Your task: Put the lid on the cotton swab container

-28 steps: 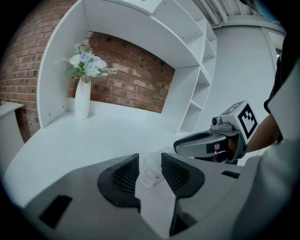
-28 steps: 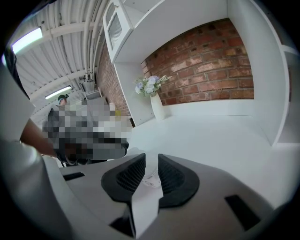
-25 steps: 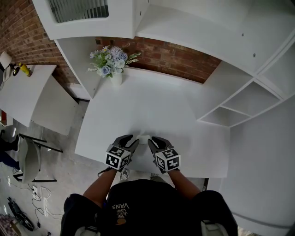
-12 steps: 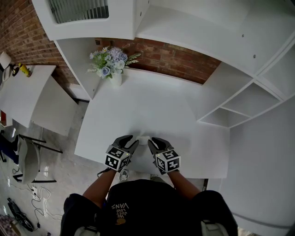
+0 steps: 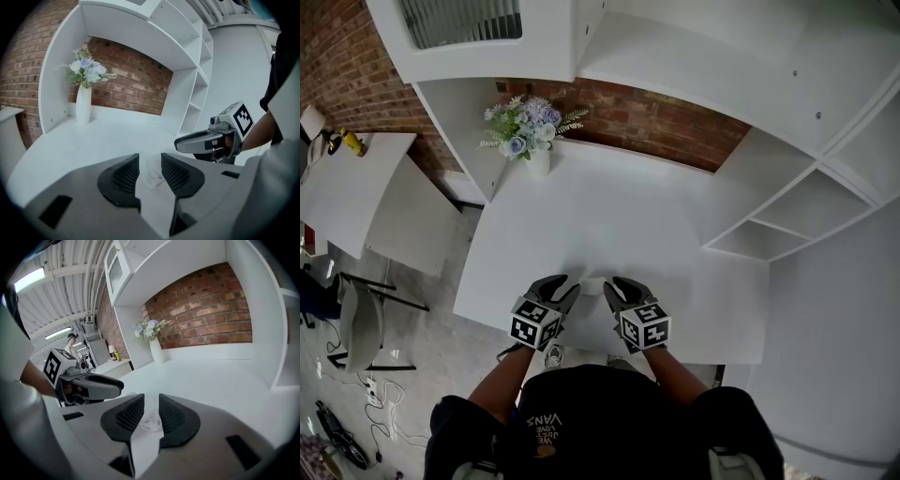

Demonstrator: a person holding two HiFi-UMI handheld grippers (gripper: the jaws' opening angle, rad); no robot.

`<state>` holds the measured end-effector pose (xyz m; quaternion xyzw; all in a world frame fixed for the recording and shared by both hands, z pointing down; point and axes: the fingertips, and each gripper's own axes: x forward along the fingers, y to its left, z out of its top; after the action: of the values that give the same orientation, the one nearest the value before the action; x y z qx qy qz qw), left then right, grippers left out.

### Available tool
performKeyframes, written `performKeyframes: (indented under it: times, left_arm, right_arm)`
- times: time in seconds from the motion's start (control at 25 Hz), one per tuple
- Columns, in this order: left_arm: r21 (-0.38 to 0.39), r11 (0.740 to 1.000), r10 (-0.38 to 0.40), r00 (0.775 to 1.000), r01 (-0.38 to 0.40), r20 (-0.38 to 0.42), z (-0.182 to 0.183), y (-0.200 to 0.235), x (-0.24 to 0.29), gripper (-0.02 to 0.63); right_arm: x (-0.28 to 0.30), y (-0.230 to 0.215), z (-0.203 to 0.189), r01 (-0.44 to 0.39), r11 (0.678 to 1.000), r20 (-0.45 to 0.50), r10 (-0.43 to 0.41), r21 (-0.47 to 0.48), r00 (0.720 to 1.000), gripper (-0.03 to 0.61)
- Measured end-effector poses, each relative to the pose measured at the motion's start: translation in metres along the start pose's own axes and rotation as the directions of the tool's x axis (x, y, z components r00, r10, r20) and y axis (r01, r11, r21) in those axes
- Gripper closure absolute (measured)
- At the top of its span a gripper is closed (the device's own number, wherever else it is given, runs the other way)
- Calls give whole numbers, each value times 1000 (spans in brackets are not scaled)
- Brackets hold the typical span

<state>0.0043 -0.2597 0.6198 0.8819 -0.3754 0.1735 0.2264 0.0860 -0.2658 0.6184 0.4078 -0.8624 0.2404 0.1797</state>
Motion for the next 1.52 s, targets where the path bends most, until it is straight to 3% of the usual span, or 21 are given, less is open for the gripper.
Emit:
performKeyframes:
  times: [0.32, 0.76, 1.08, 1.52]
  left_arm:
    - [22, 1000, 10, 997, -11, 72, 26, 0, -17, 485]
    - [100, 995, -18, 983, 0, 181, 69, -10, -48, 500]
    - [168, 985, -79, 980, 48, 184, 80, -19, -68, 589]
    - [235, 964, -168, 970, 125, 175, 81, -35, -94, 607]
  right_arm:
    - [-21, 3, 34, 35, 999, 110, -33, -9, 993, 534]
    - [-60, 22, 81, 79, 997, 271, -74, -6, 960, 577]
    - [-85, 37, 91, 115, 993, 333, -111, 8, 936, 578]
    - [-118, 49, 89, 186, 978, 390, -206, 90, 897, 578]
